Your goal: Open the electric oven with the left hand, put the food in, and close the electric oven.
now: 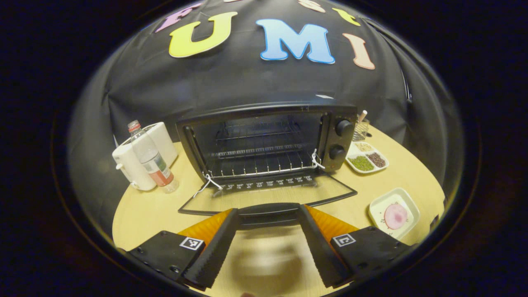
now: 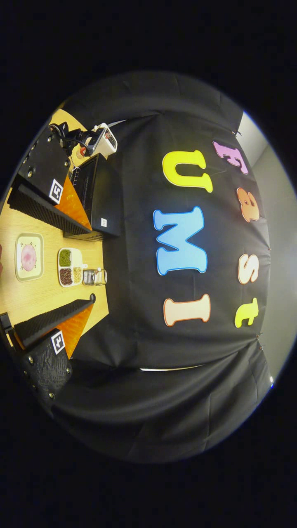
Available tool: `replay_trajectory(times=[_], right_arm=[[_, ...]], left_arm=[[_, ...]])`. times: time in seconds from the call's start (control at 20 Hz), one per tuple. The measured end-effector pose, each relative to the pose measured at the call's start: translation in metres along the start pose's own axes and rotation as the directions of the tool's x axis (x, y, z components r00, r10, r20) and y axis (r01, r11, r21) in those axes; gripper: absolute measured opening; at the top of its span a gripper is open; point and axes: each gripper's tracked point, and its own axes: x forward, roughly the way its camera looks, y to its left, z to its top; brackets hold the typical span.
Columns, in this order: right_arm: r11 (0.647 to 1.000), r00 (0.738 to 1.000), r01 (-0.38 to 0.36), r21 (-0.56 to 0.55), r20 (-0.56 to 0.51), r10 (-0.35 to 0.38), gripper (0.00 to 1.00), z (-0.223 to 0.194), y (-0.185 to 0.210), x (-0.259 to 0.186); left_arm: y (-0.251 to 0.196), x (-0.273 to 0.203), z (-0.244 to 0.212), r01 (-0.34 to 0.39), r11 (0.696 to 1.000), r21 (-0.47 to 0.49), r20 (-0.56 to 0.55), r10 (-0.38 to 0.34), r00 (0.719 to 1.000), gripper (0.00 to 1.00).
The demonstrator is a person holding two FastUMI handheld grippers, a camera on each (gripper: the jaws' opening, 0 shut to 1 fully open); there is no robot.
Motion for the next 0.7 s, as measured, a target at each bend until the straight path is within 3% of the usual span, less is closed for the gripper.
replay_trajectory(times=[0.2, 0.35, 0.5, 0.7], right_arm=[[0.999, 0.997, -0.005, -0.051, -0.082, 0.001, 0.96, -0.024, -0.019, 0.012], [0.997, 0.975, -0.045, -0.068, -0.220, 0.029, 0.96, -0.062, -0.032, 0.029], [0.992, 0.920, -0.073, -0.099, -0.392, 0.028, 0.96, -0.110, -0.052, 0.051], [0.996, 0.818, -0.090, -0.006, -0.572, 0.071, 0.96, -0.167, -0.061, 0.066]], left_arm=[[0.005, -0.022, 0.037, -0.002, 1.000, -0.026, 0.091, 0.005, 0.996, 0.98], [0.013, -0.061, 0.092, -0.005, 0.997, -0.079, 0.218, 0.022, 0.976, 1.00], [0.026, -0.113, 0.150, -0.002, 0.993, -0.122, 0.349, 0.045, 0.936, 0.97], [0.041, -0.182, 0.206, -0.013, 0.988, -0.155, 0.485, 0.088, 0.870, 1.00]])
